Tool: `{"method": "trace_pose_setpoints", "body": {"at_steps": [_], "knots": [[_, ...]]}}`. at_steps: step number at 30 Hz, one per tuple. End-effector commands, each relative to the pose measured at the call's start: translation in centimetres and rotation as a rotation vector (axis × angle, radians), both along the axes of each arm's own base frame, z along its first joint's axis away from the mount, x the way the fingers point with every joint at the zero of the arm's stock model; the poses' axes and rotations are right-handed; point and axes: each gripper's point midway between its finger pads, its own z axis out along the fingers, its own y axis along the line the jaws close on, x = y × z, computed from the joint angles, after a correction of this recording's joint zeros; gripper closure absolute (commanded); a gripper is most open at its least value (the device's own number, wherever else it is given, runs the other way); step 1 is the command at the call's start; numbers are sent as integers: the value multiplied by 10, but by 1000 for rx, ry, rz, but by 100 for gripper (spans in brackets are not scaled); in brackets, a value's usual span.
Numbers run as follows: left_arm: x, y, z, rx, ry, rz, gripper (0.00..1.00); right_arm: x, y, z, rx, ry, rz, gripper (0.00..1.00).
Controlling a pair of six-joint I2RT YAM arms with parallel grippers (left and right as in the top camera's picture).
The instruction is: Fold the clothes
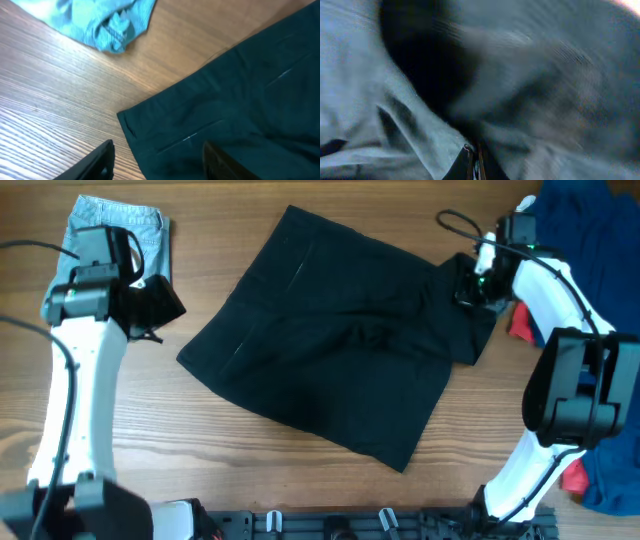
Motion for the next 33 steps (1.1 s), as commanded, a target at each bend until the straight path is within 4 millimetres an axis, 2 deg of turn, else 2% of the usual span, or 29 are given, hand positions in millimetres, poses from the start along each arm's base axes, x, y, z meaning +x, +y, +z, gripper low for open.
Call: {"method": "trace_pose_setpoints", "body": {"at_steps": [1,5,8,11,13,14,18,20,21,23,30,33], "knots": [[4,4,-21,12,56,-6,46,-20,-44,7,-45,74,-233,96],[8,5,-26,11,64,-6,46,-42,-72,3,-82,151,-343,96],[10,5,-25,13,53,-6,46,-56,-83,2,-78,203,-401,96],[10,5,-25,13,51,-6,46,-47,-62,12,32,152,-281,91],[12,5,-25,19,44,-24,46,-30,-34,37,134,31,-120,78],[13,5,-24,20,39,-27,46,-20,-21,61,145,-60,-38,69],[14,5,-24,21,34,-27,45,6,6,130,12,-322,125,34],[15,5,-23,21,32,-27,46,18,11,139,-66,-375,130,20],[15,4,-23,21,33,-29,45,23,11,135,-89,-375,109,16],[14,4,-24,21,36,-29,45,28,11,119,-82,-346,85,14],[13,4,-24,20,43,-30,45,37,-10,40,-69,-196,29,13],[12,4,-25,21,45,-32,45,44,6,14,15,-188,88,16]]}}
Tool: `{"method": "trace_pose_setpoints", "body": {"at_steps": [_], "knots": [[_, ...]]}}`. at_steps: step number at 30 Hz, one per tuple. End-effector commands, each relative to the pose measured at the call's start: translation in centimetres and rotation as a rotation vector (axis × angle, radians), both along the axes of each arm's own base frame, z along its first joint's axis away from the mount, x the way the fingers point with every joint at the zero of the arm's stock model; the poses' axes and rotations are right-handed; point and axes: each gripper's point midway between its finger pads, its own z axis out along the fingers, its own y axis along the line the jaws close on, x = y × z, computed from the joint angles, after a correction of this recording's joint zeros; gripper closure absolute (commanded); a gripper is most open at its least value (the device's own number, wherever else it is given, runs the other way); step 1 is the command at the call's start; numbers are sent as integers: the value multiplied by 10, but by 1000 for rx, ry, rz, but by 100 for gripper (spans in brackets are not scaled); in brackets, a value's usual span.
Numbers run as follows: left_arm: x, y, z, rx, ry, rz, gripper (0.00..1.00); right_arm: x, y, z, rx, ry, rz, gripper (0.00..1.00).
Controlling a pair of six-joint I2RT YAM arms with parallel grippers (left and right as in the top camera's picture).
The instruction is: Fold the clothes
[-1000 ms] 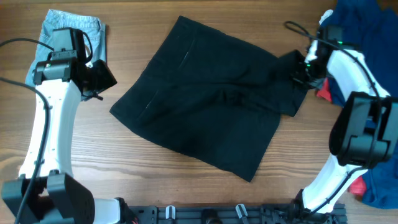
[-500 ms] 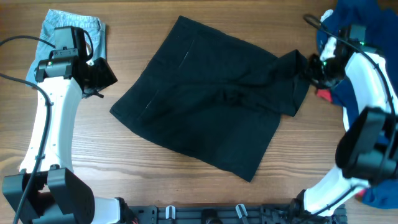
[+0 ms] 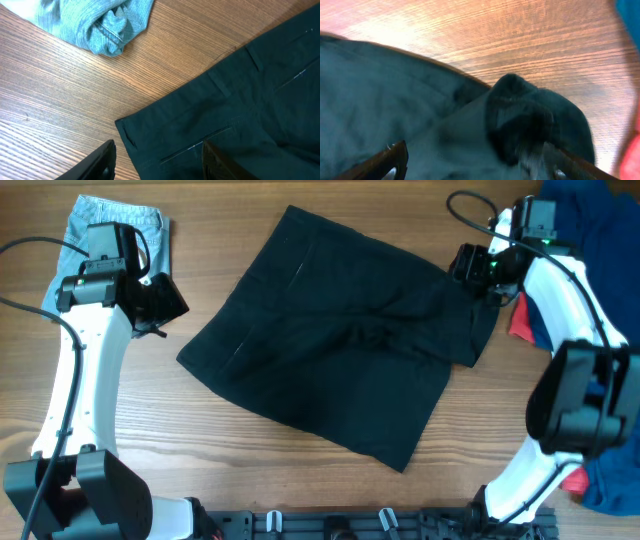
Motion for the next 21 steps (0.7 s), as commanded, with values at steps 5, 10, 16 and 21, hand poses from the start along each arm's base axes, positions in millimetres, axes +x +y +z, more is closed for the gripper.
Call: {"method": "trace_pose_setpoints", "body": {"at_steps": [5,10,16,21], "knots": [[-1,2,-4,17,13,-16,45,8,15,-30,84,18,52,78],[-3,2,-4,16,19,-16,45,-37,-26,-11,43,167,-207,96],[-5,2,-5,15,28,-16,44,-104,-65,-28,-57,395,-363,88],[-4,2,-5,16,26,-16,43,-111,-56,-35,-28,411,-308,34]]}}
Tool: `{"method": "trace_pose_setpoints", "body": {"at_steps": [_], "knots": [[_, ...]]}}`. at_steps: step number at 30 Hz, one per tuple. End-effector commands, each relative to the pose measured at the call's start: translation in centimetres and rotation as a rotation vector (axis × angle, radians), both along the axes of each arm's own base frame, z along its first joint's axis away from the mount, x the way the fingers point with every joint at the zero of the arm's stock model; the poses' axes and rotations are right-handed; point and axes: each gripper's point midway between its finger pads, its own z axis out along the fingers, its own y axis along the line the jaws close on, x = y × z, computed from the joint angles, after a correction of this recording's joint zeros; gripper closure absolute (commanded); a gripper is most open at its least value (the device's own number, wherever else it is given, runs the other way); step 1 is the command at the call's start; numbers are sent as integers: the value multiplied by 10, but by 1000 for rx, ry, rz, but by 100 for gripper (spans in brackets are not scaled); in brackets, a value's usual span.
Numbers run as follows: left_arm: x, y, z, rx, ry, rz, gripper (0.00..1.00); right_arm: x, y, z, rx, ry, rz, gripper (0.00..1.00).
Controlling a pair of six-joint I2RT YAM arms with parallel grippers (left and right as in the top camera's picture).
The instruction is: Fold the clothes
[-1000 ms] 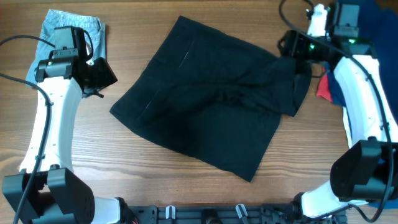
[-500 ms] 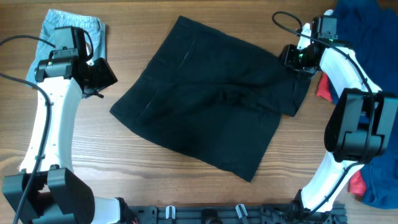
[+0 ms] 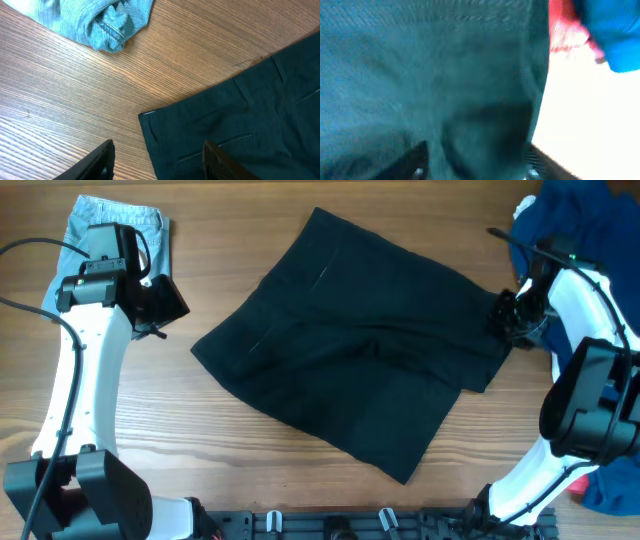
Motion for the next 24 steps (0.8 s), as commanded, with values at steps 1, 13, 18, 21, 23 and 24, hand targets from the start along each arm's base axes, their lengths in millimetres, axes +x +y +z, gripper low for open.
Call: {"method": "trace_pose_setpoints", "body": {"at_steps": [1,13,18,21,23,24], "knots": [[-1,2,-4,16,12,-12,42,4,2,11,-6,-24,53,34],[-1,2,-4,16,11,-12,39,96,66,74,-3,-375,370,51],[-1,2,-4,16,12,-12,38,92,79,16,46,-243,361,78],[-1,2,-4,16,11,-12,37,87,79,-10,60,-183,358,85],[-1,2,-4,16,11,-12,37,85,79,-22,62,-159,356,85],[0,3,-3,16,9,-12,36,84,77,-27,55,-146,348,85]]}}
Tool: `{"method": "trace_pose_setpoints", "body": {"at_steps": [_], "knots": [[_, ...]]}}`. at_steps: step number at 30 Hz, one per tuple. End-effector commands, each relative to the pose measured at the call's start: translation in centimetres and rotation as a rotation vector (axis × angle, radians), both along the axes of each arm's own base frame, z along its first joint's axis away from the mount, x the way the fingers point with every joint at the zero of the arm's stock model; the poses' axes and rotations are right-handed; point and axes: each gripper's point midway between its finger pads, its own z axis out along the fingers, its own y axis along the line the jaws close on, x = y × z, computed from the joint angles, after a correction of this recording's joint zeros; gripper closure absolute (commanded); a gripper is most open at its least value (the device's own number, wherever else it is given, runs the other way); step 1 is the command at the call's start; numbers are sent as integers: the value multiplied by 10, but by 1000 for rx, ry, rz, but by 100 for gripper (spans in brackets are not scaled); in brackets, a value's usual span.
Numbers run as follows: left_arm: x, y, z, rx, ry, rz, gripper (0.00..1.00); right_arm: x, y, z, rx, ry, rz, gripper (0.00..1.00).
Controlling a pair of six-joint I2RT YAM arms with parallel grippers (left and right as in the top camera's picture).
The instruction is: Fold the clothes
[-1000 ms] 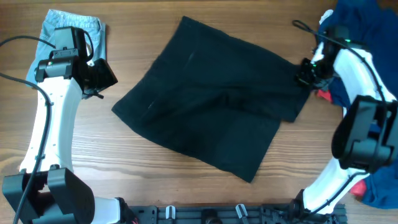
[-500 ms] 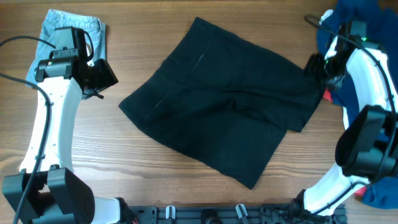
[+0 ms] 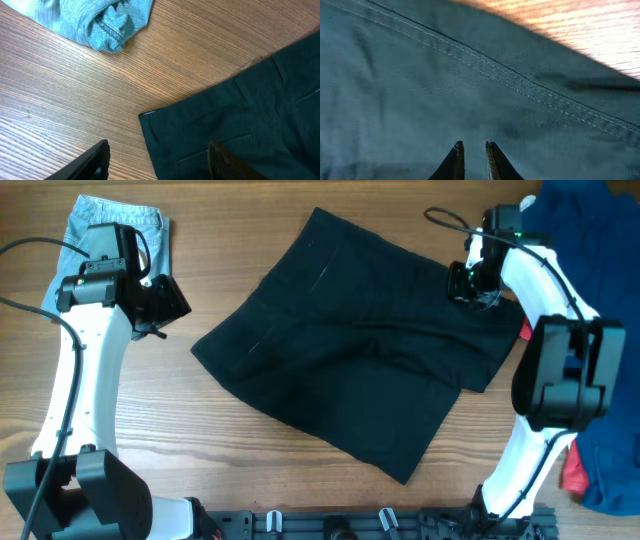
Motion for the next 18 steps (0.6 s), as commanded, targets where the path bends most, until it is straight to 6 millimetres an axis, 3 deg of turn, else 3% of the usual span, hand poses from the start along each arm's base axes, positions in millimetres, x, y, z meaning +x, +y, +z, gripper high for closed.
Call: {"method": "trace_pose_setpoints", "body": {"at_steps": [1,4,8,13,16,18], "knots": [[0,3,-3,15,8,-9,34,-3,-6,-21,-21,49,-37,85],[1,3,-3,16,1,-9,30,-1,-9,-39,-39,62,-44,85],[5,3,-1,18,-13,-9,25,22,-14,-61,-65,-6,-39,80],[5,3,-1,18,-14,-9,22,36,-14,-111,-59,-33,-42,80],[5,3,-1,18,-17,-9,21,47,-7,-135,-24,-69,-52,81],[9,4,1,20,-33,-8,22,68,12,-146,45,-156,-54,81]]}}
